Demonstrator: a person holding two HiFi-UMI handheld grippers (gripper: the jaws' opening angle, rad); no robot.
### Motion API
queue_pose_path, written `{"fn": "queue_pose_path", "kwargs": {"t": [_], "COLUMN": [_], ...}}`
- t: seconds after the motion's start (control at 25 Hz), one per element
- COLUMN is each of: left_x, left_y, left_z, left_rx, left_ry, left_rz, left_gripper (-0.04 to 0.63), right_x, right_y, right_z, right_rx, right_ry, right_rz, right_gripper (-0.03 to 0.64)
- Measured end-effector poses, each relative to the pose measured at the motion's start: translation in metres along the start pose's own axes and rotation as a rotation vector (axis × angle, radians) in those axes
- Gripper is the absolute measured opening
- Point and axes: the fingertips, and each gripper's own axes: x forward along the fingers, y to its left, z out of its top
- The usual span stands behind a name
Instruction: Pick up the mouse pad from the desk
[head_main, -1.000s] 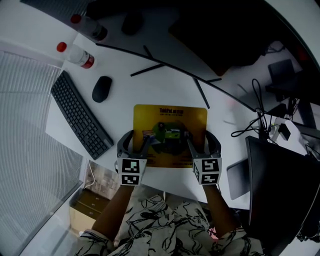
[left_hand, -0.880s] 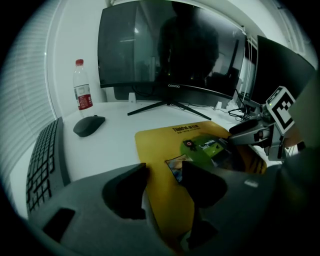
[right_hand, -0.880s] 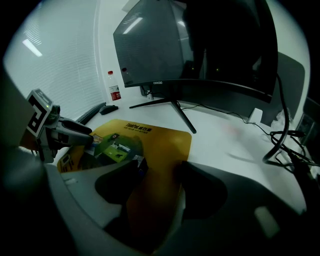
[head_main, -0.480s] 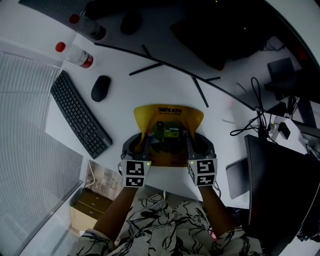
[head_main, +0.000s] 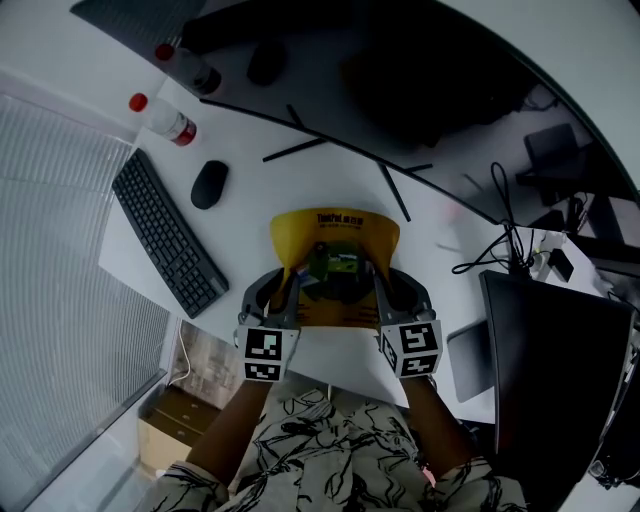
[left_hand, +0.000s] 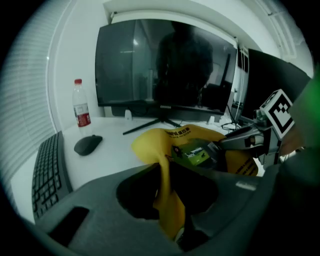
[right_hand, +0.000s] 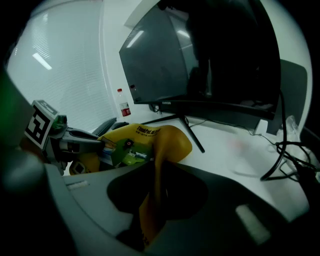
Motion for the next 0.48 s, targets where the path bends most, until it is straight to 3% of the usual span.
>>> {"fn": "queue_pose_path", "kwargs": {"t": [0.48], "left_x": [-0.049], "left_y": [0.004], "left_z": [0.112], "left_rx": [0.043], "left_ry": [-0.238], "left_rz": [0.032], "left_gripper": [0.078], "right_x": [-0.048], "right_y": [-0.001], "right_z": [0.109], "right_rx": [-0.041], "right_ry": [-0.245], "right_rz": [0.015], "right_gripper": [0.072]}}
